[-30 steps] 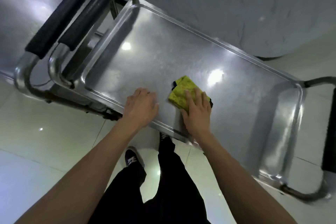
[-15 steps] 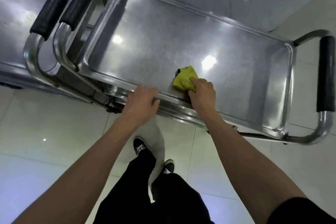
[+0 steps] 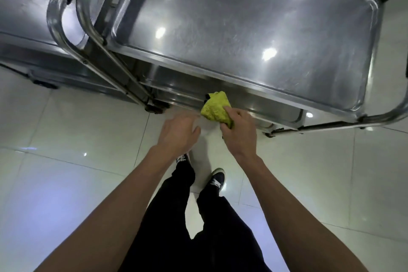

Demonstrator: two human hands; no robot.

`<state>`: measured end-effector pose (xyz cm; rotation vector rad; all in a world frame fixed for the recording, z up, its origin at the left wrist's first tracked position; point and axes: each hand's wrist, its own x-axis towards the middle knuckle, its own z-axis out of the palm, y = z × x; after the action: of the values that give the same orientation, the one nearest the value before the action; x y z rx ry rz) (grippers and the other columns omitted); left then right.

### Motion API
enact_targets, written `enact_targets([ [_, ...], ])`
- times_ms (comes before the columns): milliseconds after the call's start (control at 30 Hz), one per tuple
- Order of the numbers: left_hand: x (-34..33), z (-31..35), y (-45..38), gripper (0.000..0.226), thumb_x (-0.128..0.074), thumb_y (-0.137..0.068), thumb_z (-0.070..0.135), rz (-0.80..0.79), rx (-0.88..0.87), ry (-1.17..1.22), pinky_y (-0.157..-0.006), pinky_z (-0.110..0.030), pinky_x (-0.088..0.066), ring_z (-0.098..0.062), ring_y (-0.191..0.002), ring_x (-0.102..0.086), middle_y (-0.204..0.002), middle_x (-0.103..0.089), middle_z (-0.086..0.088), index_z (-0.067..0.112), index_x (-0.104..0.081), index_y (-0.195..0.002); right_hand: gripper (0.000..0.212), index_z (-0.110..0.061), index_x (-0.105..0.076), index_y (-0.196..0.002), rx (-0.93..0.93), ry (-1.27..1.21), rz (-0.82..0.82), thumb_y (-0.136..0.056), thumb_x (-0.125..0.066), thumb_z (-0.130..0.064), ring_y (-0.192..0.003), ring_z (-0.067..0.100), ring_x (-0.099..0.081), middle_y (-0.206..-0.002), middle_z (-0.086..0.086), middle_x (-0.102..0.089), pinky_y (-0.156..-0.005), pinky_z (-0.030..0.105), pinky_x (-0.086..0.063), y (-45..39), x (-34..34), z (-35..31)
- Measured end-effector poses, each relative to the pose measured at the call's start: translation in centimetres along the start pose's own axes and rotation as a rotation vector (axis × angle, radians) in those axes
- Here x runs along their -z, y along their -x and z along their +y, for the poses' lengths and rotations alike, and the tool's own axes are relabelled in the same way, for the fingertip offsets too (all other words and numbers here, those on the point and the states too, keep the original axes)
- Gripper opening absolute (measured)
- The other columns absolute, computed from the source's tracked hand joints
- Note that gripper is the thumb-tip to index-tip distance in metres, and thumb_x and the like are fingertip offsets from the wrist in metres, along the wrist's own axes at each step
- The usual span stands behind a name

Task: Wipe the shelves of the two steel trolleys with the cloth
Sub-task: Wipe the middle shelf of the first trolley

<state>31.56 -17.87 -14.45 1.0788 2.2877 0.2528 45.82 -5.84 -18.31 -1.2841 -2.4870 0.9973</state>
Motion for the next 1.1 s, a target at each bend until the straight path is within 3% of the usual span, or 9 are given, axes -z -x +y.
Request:
enact_targets([
  [167,-1.4,-3.3,0.3,0.047,-0.051,-0.1,0.036,-0.032,0.001,-0.072,-0.102,-0.044,-0.042,-0.029,-0.125,-0.053,-0.141,-0.057,-0.006,0.024,-0.049,-0.145,0.051,-0.023,-0.061,-0.136,-0.042,0.054,-0.045,-0.086,-0.069,-0.023,-0.113,0.028,-0.053,-0.124,0.008,-0.061,-0.088,0.032,-0.041,1.6,-3.3,0.5],
  [367,-2.4,-10.8,-1.4,0.049,-0.048,-0.102,0.036,-0.091,-0.041,-0.099,-0.109,-0.045,-0.038,-0.027,-0.133,-0.047,-0.15,-0.048,-0.004,0.023,-0.043,-0.149,0.052,-0.025,-0.06,-0.137,-0.149,0.077,-0.061,-0.086,-0.067,-0.025,-0.115,0.026,-0.053,-0.127,0.004,-0.06,-0.093,0.037,-0.046,1.5,-9.1,0.2],
  [467,-2.9,-15.8,-2.8,0.048,-0.048,-0.102,0.037,-0.081,-0.061,-0.115,-0.109,-0.045,-0.039,-0.026,-0.132,-0.048,-0.149,-0.049,-0.003,0.024,-0.044,-0.149,0.052,-0.028,-0.058,-0.138,-0.213,0.031,-0.031,-0.086,-0.065,-0.028,-0.108,0.027,-0.059,-0.126,0.003,-0.058,-0.091,0.037,-0.051,1.4,-12.8,-0.1],
  [633,-4.3,-21.6,-5.7,0.045,-0.048,-0.102,0.038,-0.09,-0.108,-0.167,-0.106,-0.045,-0.041,-0.024,-0.129,-0.05,-0.144,-0.054,-0.001,0.026,-0.047,-0.146,0.051,-0.028,-0.061,-0.136,-0.247,0.016,0.038,-0.086,-0.066,-0.028,-0.104,0.017,-0.056,-0.119,0.0,-0.058,-0.082,0.025,-0.04,0.2,-18.6,-0.4],
  [800,-6.7,-24.5,-10.2,0.042,-0.05,-0.101,0.035,-0.021,-0.156,-0.159,-0.1,-0.043,-0.042,-0.025,-0.123,-0.053,-0.137,-0.058,-0.002,0.023,-0.052,-0.141,0.042,-0.025,-0.068,-0.126,-0.188,-0.032,0.148,-0.084,-0.068,-0.025,-0.095,0.02,-0.059,-0.108,0.003,-0.061,-0.076,0.027,-0.044,-3.7,-22.9,0.3],
  [900,-8.8,-25.8,-14.2,0.042,-0.051,-0.1,0.036,0.055,-0.179,-0.159,-0.099,-0.043,-0.046,-0.023,-0.122,-0.054,-0.135,-0.059,0.001,0.026,-0.053,-0.14,0.045,-0.027,-0.067,-0.128,-0.163,-0.097,0.182,-0.083,-0.067,-0.028,-0.095,0.024,-0.063,-0.114,0.002,-0.062,-0.079,0.035,-0.055,-7.6,-25.9,2.2],
  [967,-10.3,-26.5,-17.2,0.042,-0.053,-0.098,0.035,0.097,-0.201,-0.161,-0.098,-0.043,-0.05,-0.023,-0.119,-0.057,-0.135,-0.06,0.001,0.028,-0.055,-0.139,0.049,-0.032,-0.064,-0.129,-0.164,-0.119,0.217,-0.081,-0.065,-0.034,-0.098,0.02,-0.062,-0.116,-0.004,-0.059,-0.081,0.035,-0.054,-10.1,-27.6,3.6],
  [1100,-13.0,-27.4,-23.0,0.045,-0.051,-0.098,0.036,0.172,-0.22,-0.158,-0.111,-0.043,-0.039,-0.021,-0.136,-0.044,-0.147,-0.051,0.004,0.028,-0.053,-0.142,0.049,-0.029,-0.063,-0.127,-0.086,-0.107,0.344,-0.078,-0.064,-0.032,-0.095,0.019,-0.061,-0.111,-0.007,-0.055,-0.079,0.034,-0.052,-15.1,-29.4,5.5],
])
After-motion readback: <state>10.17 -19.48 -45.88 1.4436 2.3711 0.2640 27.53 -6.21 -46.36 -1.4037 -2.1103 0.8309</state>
